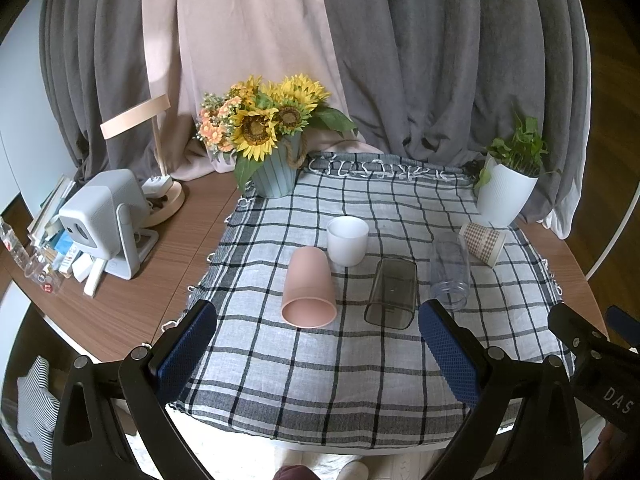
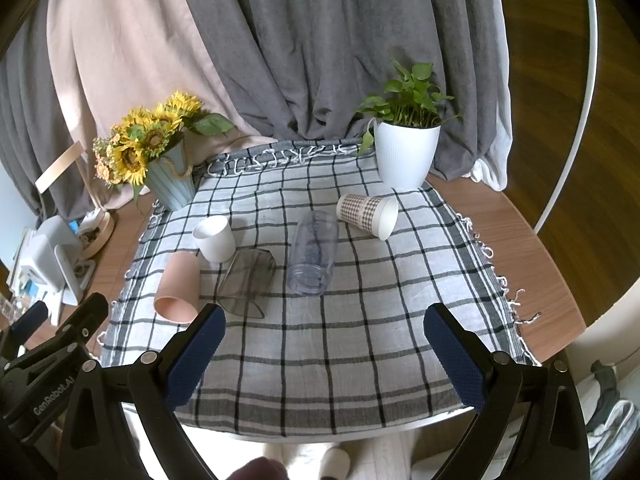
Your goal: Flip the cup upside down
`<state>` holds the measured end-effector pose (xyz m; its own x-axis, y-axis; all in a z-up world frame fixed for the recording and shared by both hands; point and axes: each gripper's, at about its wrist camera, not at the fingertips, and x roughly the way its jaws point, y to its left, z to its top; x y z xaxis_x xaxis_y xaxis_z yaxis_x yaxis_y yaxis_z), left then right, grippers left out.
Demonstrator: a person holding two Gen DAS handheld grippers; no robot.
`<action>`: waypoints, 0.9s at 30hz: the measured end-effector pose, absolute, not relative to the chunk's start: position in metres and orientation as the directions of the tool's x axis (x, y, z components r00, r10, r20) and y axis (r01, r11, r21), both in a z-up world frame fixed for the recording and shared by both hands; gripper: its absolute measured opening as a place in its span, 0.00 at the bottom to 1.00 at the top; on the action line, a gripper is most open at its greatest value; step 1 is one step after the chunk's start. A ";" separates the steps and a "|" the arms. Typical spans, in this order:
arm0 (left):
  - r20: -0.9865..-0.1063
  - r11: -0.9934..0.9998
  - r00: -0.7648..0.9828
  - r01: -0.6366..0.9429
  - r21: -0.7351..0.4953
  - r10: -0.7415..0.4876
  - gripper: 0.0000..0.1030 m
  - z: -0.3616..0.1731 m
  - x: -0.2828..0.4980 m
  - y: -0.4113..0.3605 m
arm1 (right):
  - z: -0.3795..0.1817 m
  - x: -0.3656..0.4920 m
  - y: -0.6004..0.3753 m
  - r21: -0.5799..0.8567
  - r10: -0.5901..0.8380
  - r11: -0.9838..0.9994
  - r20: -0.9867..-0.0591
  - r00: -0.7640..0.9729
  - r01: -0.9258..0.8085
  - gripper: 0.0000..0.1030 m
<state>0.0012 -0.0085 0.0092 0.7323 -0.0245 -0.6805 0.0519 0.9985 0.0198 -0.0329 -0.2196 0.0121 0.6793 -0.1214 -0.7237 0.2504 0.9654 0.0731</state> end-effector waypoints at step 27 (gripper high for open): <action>-0.711 0.999 0.704 0.041 0.030 -0.008 1.00 0.005 0.020 0.007 | 0.003 -0.016 -0.206 0.073 -0.106 0.968 -0.748 0.655 0.240 0.98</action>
